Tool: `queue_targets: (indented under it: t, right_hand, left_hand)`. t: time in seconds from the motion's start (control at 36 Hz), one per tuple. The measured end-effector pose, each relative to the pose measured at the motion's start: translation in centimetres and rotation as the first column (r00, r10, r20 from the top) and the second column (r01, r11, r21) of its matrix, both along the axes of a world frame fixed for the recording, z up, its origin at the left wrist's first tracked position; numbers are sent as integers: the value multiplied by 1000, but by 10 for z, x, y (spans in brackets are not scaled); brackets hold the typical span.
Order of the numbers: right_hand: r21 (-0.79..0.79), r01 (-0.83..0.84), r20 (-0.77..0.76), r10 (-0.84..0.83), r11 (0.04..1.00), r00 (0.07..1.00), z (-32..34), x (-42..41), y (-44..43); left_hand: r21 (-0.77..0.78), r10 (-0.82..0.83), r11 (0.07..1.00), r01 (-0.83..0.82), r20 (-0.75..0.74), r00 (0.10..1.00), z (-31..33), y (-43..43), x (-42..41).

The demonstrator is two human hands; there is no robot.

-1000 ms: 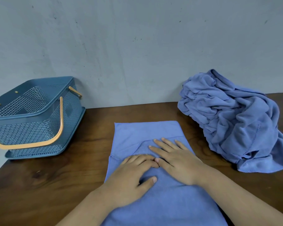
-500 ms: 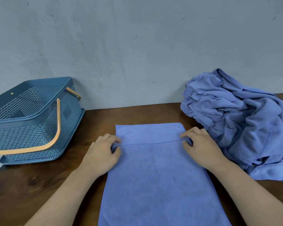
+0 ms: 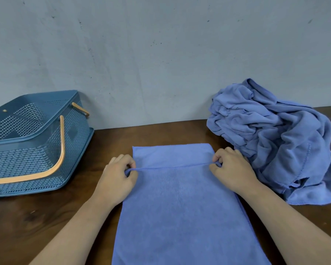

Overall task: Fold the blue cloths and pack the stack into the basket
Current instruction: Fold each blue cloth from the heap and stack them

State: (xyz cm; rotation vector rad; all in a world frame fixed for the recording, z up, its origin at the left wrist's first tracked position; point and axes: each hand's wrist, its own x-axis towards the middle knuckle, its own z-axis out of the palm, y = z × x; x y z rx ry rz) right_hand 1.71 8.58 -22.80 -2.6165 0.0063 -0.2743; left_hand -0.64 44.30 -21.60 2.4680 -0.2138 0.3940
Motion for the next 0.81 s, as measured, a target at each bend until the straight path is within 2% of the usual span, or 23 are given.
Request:
queue_targets:
  t: [0.25,0.36,0.44,0.56,0.61,0.72,0.81]
  right_hand:
    - [-5,14,-18,-14,1000,1000,2,-1,0]
    - [-59,-117,63,121,991,991,-1,-3,-2]
    - [-149,-262,-33,260,953,965,-2,-2,2]
    - [-239,-250,-233,195,938,953,-3,5,5]
    - [-249,-249,-249,187,936,950,-1,7,4]
    - [-221,-213,-148,184,952,972,7,16,-2]
    - [-261,-246,-221,191,933,957,4,25,-7]
  left_hand:
    - [13,-16,1000,17,-27,1000,-4,2,2]
    - [34,-42,998,44,-35,998,-5,5,3]
    - [45,-57,997,60,-54,997,-6,6,4]
    - [76,-70,994,74,-60,996,-7,8,4]
    - [88,-70,993,75,-58,996,-7,7,4]
    - [124,-60,990,67,-55,997,-5,6,4]
    - [126,-61,990,69,-65,996,-3,4,3]
